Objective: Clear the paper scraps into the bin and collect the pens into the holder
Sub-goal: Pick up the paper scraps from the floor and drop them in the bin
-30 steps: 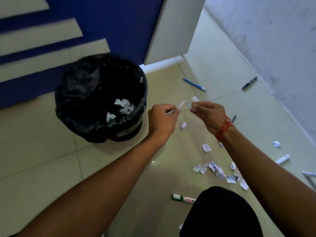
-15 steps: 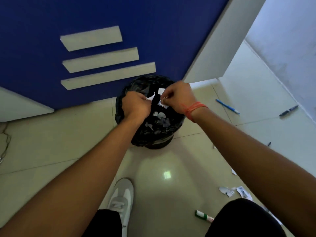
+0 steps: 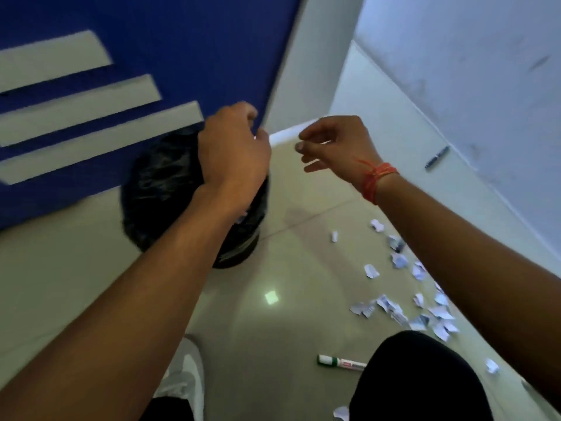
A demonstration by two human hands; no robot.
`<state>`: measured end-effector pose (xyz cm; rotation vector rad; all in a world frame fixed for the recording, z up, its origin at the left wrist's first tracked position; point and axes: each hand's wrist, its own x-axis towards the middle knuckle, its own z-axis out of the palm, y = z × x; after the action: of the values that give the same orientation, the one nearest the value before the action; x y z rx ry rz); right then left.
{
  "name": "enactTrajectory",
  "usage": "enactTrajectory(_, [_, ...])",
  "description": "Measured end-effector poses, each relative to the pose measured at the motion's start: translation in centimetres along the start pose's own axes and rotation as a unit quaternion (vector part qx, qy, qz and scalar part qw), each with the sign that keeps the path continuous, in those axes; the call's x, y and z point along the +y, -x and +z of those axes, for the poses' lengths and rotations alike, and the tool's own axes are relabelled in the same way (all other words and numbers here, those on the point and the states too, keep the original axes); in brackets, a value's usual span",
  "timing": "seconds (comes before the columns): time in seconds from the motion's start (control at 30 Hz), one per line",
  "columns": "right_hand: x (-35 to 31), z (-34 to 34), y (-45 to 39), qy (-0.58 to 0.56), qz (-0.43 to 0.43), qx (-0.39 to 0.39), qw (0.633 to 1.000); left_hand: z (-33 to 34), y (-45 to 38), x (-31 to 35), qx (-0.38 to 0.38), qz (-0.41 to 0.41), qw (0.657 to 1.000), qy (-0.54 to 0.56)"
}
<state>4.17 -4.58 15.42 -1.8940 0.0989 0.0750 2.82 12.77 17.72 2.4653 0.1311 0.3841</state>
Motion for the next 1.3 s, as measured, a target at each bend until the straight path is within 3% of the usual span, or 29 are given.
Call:
enactTrajectory(0.1, [6.1,-5.9,1.2,0.018,0.096,0.055,0.994,5.4,1.9,3.7,-0.072,0.070,0.990,0.103])
enactTrajectory(0.17, [12.2,-9.5,3.9,0.079,0.179,0.080,0.977,11.2,4.6,4.6,-0.220,0.070,0.968,0.097])
enactTrajectory(0.23, [19.2,-12.5,7.6,0.157,0.262,0.102,0.947,18.2,8.5,4.6,-0.404,0.068,0.911,0.053])
enactTrajectory(0.3, [24.9,-14.1,11.0,0.224,0.294,0.119,0.922,23.3,11.7,3.3,-0.505,0.089,0.859,0.003])
enactTrajectory(0.43, [29.4,-15.4,14.1,0.316,0.306,0.161,0.883,28.0,13.5,0.2,-0.481,0.128,0.863,-0.088])
enactTrajectory(0.57, [34.2,-16.7,14.4,0.392,0.282,0.146,0.863,32.9,13.6,0.8,-0.456,0.199,0.864,-0.075])
enactTrajectory(0.67, [34.7,-15.3,13.3,0.446,0.218,0.134,0.858,34.9,12.7,2.7,-0.491,0.268,0.823,-0.097])
enactTrajectory(0.73, [34.0,-13.5,13.3,0.451,0.181,0.125,0.865,35.4,12.9,2.9,-0.505,0.320,0.795,-0.107])
enactTrajectory(0.87, [33.0,-10.0,16.2,0.459,0.112,0.058,0.879,33.2,15.0,0.9,-0.465,0.378,0.799,-0.059])
enactTrajectory(0.93, [32.3,-9.3,18.3,0.396,0.095,0.074,0.910,31.5,16.1,-0.6,-0.458,0.392,0.797,-0.046])
enactTrajectory(1.0, [32.2,-10.1,20.2,0.354,0.123,0.187,0.908,30.3,16.7,-2.0,-0.446,0.375,0.813,-0.018])
enactTrajectory(1.07, [32.8,-12.0,21.9,0.360,0.222,0.292,0.858,29.5,16.9,-3.1,-0.403,0.342,0.849,-0.018])
enactTrajectory(1.13, [33.5,-13.3,23.3,0.363,0.351,0.284,0.815,28.9,17.2,-3.8,-0.395,0.288,0.870,-0.068])
enactTrajectory(1.2, [33.6,-13.0,23.8,0.351,0.418,0.238,0.803,28.4,17.9,-3.8,-0.460,0.245,0.848,-0.097])
enactTrajectory(1.3, [32.1,-10.2,23.0,0.322,0.352,0.217,0.852,27.5,19.5,-2.8,-0.546,0.272,0.790,-0.060])
